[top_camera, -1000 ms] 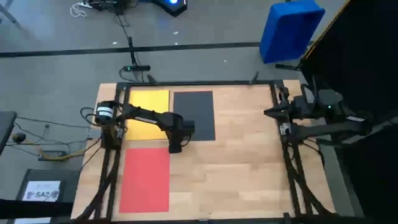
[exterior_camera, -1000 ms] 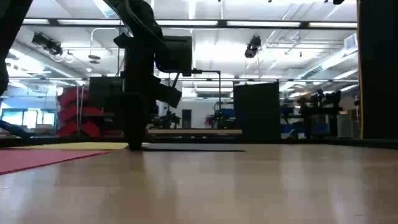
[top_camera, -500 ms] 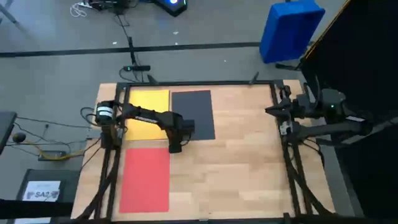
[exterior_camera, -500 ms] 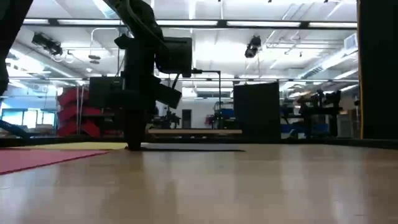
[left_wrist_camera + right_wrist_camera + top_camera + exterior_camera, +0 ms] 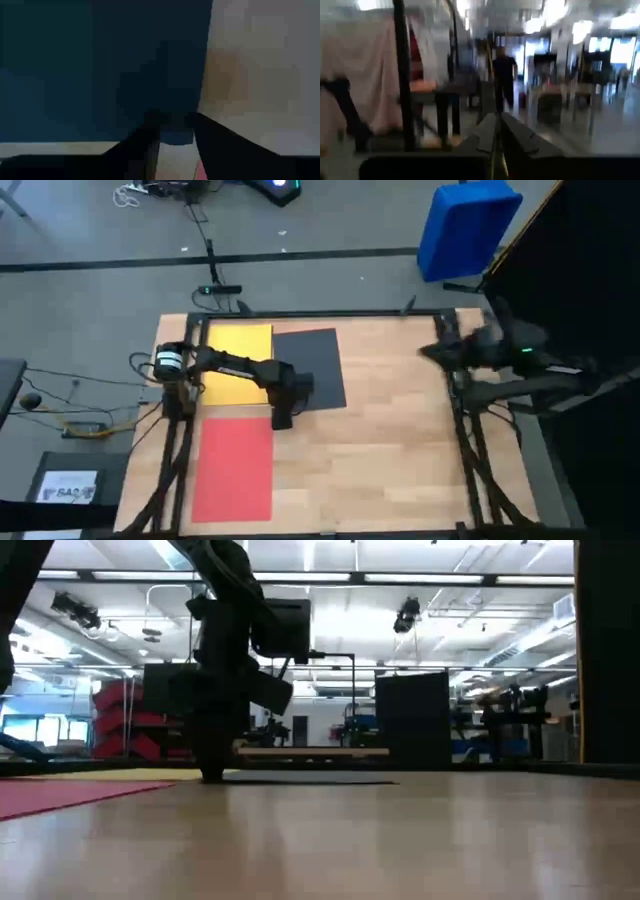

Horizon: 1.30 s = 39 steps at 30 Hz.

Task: Organize paper
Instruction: Put the black paper to the top right of the table

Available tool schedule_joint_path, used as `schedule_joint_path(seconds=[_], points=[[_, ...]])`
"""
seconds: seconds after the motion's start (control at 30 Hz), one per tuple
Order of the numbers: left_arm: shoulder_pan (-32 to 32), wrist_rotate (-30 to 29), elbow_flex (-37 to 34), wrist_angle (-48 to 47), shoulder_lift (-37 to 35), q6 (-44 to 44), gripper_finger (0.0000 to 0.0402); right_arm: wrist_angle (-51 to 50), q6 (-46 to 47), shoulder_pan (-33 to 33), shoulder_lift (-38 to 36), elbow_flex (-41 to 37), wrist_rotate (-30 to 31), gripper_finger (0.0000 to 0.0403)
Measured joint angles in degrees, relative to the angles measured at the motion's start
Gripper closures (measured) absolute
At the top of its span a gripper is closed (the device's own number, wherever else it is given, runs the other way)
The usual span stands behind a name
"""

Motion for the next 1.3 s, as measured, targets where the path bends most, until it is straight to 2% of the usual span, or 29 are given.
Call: schedule_joint_path(seconds=[0.17,0.37,0.53,0.83,1.3], points=[[-0.6,0.4,2.4,-0.3,0.0,0.8,0.03,-0.9,-3.0,0.0,14.9,-2.2,2.5,0.0396],[-0.6,0.0,3.6,-0.5,0.0,1.0,0.03,4.2,-4.6,0.0,32.8,-2.4,2.7,0.0366],[-0.6,-4.0,3.6,0.0,0.0,0.9,0.03,8.1,-4.6,0.0,42.0,-2.4,2.8,0.0339],[-0.6,-6.7,3.7,4.3,0.0,0.9,0.03,5.5,-6.6,0.0,47.0,-2.4,9.2,0.0313],[1.5,-6.7,3.7,6.0,0.3,3.0,0.0298,1.2,4.0,-4.1,47.0,-2.4,9.3,0.0292]])
